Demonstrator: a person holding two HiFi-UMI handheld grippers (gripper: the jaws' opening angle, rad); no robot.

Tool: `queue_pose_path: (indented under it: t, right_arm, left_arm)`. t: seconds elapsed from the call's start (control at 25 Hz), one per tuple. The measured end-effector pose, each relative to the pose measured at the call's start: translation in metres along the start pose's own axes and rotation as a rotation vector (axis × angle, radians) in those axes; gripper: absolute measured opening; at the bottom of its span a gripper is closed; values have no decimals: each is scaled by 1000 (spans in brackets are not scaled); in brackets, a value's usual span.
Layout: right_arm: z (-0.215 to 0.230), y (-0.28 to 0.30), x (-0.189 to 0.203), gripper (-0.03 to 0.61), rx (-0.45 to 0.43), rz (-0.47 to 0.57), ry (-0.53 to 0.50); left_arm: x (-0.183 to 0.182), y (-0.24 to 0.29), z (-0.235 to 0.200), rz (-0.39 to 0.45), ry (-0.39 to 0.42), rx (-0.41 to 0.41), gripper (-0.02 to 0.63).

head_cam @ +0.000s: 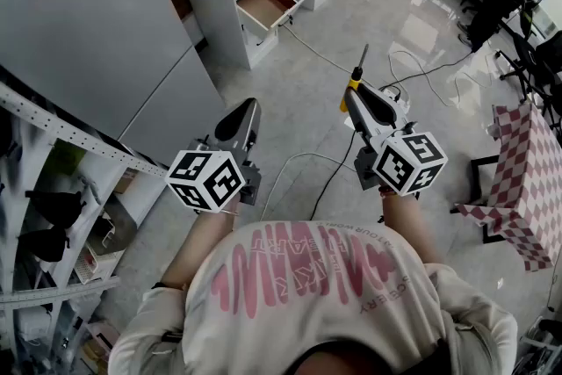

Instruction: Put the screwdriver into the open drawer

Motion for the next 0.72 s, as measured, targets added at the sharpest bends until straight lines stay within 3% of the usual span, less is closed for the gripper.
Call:
queue_pose_path:
  t: [0.72]
  right_arm:
    - [58,0,-12,87,-49,-17,-38]
  left_arm:
    - [-1,46,19,23,11,-57,5]
Point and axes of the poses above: the fingertips, and each gripper's own axes: y forward along the fingers, z to its right, x out of its underside, the point moved 2 cm from there along -y, backward along the fingers, and after that the axes turned 12 degrees about -z, right-handed, at the moved point
